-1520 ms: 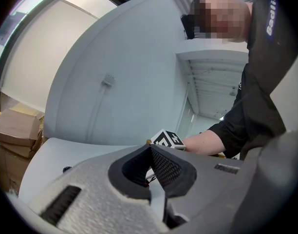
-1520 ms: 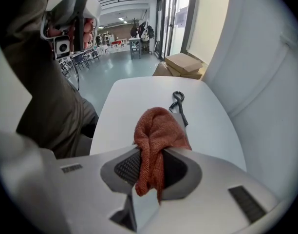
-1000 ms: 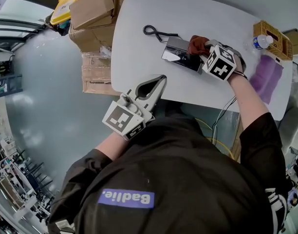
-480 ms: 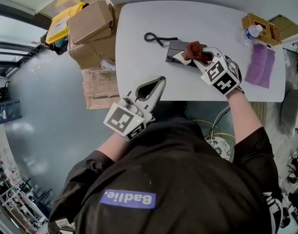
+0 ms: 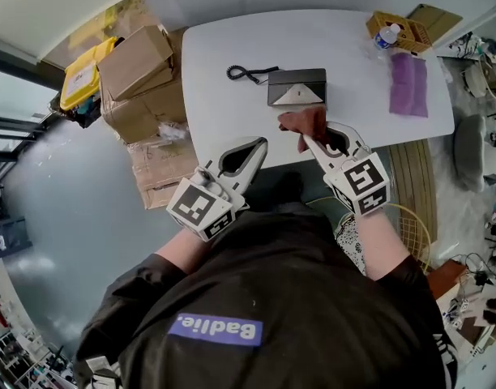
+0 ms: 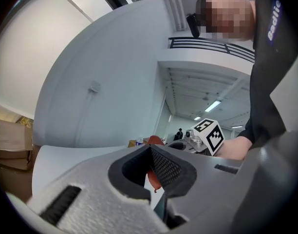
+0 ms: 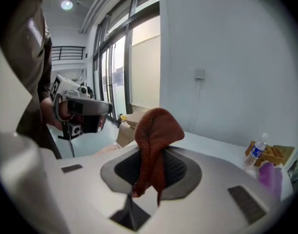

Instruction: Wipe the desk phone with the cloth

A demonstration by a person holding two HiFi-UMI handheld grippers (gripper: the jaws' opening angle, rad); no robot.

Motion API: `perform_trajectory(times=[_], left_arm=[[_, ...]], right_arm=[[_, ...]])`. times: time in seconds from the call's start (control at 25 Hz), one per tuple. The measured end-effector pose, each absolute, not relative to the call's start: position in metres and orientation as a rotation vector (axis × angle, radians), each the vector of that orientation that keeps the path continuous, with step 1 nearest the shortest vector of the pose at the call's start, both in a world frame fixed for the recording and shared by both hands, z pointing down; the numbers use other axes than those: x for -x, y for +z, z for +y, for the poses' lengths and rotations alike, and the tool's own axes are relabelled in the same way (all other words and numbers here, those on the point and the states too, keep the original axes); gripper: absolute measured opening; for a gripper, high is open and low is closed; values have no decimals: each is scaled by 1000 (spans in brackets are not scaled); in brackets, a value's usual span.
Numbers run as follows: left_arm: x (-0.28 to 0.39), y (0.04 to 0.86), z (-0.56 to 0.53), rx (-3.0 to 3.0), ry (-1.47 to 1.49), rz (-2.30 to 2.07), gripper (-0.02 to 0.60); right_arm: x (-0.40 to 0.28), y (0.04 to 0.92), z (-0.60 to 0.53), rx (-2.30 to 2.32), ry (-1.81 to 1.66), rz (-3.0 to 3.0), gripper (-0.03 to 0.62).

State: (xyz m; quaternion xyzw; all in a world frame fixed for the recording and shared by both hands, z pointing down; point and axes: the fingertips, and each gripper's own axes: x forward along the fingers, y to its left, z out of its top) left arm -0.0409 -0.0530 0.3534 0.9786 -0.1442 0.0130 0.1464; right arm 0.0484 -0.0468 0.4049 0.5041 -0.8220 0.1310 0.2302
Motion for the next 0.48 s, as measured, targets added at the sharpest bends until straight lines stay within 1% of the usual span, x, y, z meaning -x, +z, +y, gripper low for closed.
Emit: perform_trajectory(times=[0.2,0.48], left_arm=[[35,342,-30,-2813,49,-405,9],[9,317,-13,-2812,12,-505,9]], right_arm=[[-43,376,-10,-1458,385,-2409,80],[-49,347,29,-1418,422,-2640,80]])
